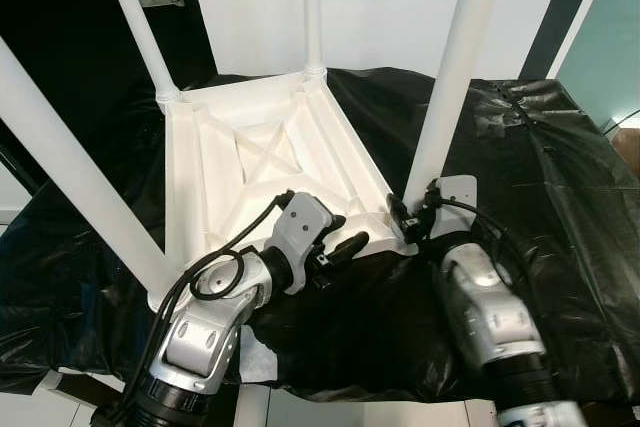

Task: Building children table

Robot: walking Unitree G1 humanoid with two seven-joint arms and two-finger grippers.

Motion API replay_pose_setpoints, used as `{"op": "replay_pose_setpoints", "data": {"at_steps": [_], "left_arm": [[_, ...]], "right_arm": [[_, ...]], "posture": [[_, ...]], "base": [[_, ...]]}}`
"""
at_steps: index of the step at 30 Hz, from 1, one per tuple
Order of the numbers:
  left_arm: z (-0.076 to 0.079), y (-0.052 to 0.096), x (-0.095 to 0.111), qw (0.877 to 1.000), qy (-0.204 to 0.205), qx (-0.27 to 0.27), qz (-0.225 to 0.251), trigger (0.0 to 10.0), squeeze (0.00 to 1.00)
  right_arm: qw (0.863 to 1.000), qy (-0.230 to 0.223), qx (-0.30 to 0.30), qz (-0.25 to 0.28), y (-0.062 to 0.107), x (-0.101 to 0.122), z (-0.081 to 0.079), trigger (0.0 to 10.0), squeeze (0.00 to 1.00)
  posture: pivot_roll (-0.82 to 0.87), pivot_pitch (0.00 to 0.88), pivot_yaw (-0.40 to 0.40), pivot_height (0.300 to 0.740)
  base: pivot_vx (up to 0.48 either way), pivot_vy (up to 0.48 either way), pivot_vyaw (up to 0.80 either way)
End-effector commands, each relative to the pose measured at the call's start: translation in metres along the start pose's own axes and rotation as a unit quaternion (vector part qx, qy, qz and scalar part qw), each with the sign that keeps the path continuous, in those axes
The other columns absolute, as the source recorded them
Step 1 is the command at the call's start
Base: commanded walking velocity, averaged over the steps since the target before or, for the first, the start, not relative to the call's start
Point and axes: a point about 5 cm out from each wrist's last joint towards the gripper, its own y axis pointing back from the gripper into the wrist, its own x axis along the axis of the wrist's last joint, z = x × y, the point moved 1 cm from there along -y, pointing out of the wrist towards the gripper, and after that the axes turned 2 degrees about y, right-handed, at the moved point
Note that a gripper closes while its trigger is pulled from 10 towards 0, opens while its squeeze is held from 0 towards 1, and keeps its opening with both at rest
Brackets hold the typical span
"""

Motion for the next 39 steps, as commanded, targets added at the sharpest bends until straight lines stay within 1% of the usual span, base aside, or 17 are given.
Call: {"op": "replay_pose_setpoints", "data": {"at_steps": [1, 4, 9, 13, 14, 15, 16, 17, 22, 26, 29, 30, 32, 33, 35, 37, 39], "left_arm": [[0.003, 0.001, 0.000, 1.000, 0.001, 0.000, -0.001, 10.0, 0.00], [0.003, 0.000, 0.001, 1.000, 0.003, 0.000, 0.000, 10.0, 0.00], [0.004, -0.001, 0.000, 1.000, 0.002, 0.001, 0.000, 10.0, 0.00], [0.004, -0.002, 0.001, 1.000, 0.003, 0.002, 0.001, 10.0, 0.00], [0.005, -0.002, 0.001, 1.000, 0.003, 0.002, 0.001, 10.0, 0.00], [0.005, -0.002, 0.001, 1.000, 0.003, 0.002, 0.001, 10.0, 0.00], [0.005, -0.001, 0.001, 1.000, 0.004, 0.002, 0.001, 10.0, 0.00], [0.006, -0.001, 0.000, 1.000, 0.004, 0.002, 0.001, 10.0, 0.00], [0.007, -0.001, -0.001, 1.000, 0.006, 0.000, 0.000, 10.0, 0.00], [0.006, -0.001, -0.001, 1.000, 0.005, -0.001, -0.001, 10.0, 0.00], [0.006, 0.000, -0.001, 1.000, 0.004, -0.003, -0.001, 10.0, 0.00], [0.006, 0.000, -0.001, 1.000, 0.004, -0.003, -0.001, 10.0, 0.00], [0.006, -0.001, -0.002, 1.000, 0.003, -0.006, -0.002, 10.0, 0.00], [0.006, -0.002, -0.002, 1.000, 0.002, -0.009, -0.001, 10.0, 0.00], [0.006, -0.003, -0.001, 1.000, 0.000, -0.012, 0.000, 10.0, 0.00], [0.006, -0.004, -0.001, 1.000, 0.000, -0.013, 0.000, 10.0, 0.00], [0.005, -0.005, 0.000, 1.000, -0.001, -0.014, 0.001, 10.0, 0.00]], "right_arm": [[0.998, -0.007, -0.043, -0.045, 0.005, -0.018, -0.002, 10.0, 0.00], [0.999, -0.003, -0.024, -0.032, 0.007, -0.011, -0.009, 10.0, 0.00], [0.999, 0.018, -0.033, -0.030, 0.007, -0.010, -0.002, 10.0, 0.00], [0.999, 0.018, -0.031, -0.029, 0.007, -0.010, 0.000, 10.0, 0.00], [0.999, 0.015, -0.029, -0.026, 0.007, -0.009, 0.000, 10.0, 0.07], [0.999, 0.015, -0.029, -0.026, 0.007, -0.009, 0.000, 10.0, 0.07], [0.999, 0.011, -0.023, -0.023, 0.008, -0.008, 0.000, 10.0, 0.25], [1.000, 0.013, -0.021, -0.015, 0.008, -0.006, 0.001, 10.0, 1.00], [1.000, 0.016, 0.005, 0.008, 0.013, -0.002, 0.007, 10.0, 1.00], [0.999, 0.021, 0.029, 0.024, 0.018, -0.002, 0.021, 10.0, 1.00], [0.996, 0.022, 0.082, 0.034, 0.023, -0.002, 0.032, 10.0, 1.00], [0.996, 0.022, 0.082, 0.034, 0.023, -0.002, 0.032, 10.0, 1.00], [0.991, 0.025, 0.125, 0.036, 0.025, -0.002, 0.035, 10.0, 1.00], [0.986, 0.036, 0.158, 0.036, 0.025, -0.001, 0.037, 10.0, 0.00], [0.979, 0.042, 0.199, 0.033, 0.022, 0.001, 0.040, 10.0, 0.00], [0.976, 0.039, 0.210, 0.032, 0.021, 0.002, 0.040, 10.0, 0.00], [0.967, 0.050, 0.246, 0.032, 0.017, 0.005, 0.038, 10.0, 0.00]], "posture": [[-0.04, 0.012, 0.012, 0.740], [-0.05, 0.010, 0.012, 0.740], [-0.04, 0.008, 0.004, 0.740], [-0.04, 0.005, 0.000, 0.740], [-0.04, 0.004, -0.001, 0.740], [-0.04, 0.004, -0.001, 0.740], [-0.04, 0.005, -0.001, 0.740], [-0.04, 0.003, 0.000, 0.740], [-0.04, 0.002, 0.001, 0.740], [-0.05, 0.000, 0.006, 0.740], [-0.05, 0.000, 0.011, 0.740], [-0.05, 0.000, 0.011, 0.740], [-0.06, 0.000, 0.017, 0.740], [-0.07, 0.000, 0.020, 0.740], [-0.07, 0.000, 0.024, 0.740], [-0.07, 0.000, 0.024, 0.740], [-0.07, 0.000, 0.026, 0.740]], "base": [[0.000, 0.000, 0.00], [0.000, 0.000, 0.00], [0.000, 0.000, 0.00], [0.000, 0.000, 0.00], [0.000, 0.000, 0.00], [0.000, 0.000, 0.00], [0.000, 0.000, 0.00], [0.000, 0.000, 0.00], [0.000, 0.000, 0.00], [0.000, 0.000, 0.00], [0.000, 0.000, 0.00], [0.000, 0.000, 0.00], [0.000, 0.000, 0.00], [0.000, 0.000, 0.00], [0.000, 0.000, 0.00], [0.000, 0.000, 0.00], [0.000, 0.000, 0.00]]}}
